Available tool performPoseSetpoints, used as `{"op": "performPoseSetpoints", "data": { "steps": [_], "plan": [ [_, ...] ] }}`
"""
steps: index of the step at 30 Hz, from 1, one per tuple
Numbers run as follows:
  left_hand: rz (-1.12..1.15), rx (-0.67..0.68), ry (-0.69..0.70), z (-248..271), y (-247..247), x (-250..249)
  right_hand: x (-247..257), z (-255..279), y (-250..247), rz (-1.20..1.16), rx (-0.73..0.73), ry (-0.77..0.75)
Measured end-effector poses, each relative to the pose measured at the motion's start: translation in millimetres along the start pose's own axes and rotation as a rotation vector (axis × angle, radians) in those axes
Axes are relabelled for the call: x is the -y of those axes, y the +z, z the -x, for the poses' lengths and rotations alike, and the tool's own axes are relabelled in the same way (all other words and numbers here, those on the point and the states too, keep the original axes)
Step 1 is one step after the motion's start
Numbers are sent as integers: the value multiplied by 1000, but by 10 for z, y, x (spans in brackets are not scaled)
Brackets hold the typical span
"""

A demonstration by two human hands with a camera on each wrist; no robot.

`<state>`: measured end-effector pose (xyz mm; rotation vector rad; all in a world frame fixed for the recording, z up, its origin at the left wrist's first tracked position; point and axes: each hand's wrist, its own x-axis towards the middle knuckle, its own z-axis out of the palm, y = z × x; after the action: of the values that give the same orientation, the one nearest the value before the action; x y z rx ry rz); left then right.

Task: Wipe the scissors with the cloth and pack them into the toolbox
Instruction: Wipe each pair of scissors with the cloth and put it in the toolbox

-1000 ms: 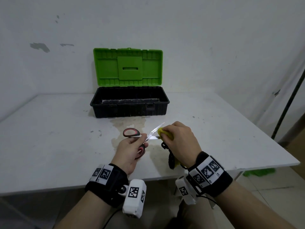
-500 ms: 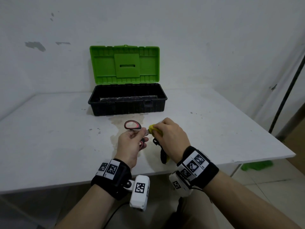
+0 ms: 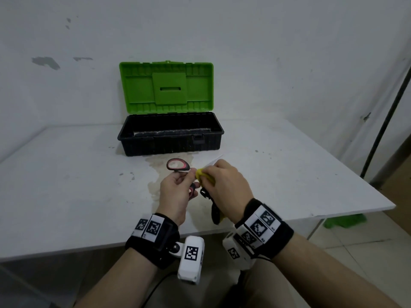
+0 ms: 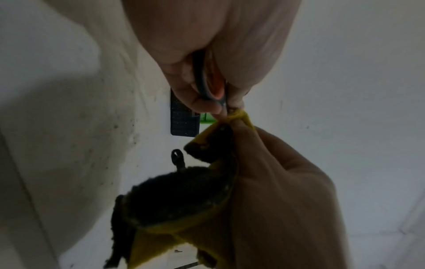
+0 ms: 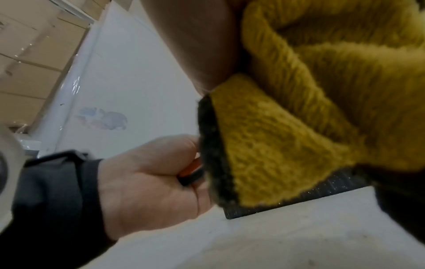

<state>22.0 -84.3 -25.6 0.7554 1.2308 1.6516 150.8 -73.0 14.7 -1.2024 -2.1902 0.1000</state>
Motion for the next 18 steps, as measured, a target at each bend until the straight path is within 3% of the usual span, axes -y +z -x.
{"op": "performPoseSetpoints", "data": {
  "steps": [4, 10, 18],
  "plan": [
    [-25, 0, 26, -13, -34, -2, -73, -70, 7, -15, -14, 44],
    [-73, -54, 54, -24, -58, 16, -363, -310, -136, -32, -44, 236],
    [-46, -19, 89, -2, 35, -15, -4, -87, -151, -73, -39, 70]
  ]
}}
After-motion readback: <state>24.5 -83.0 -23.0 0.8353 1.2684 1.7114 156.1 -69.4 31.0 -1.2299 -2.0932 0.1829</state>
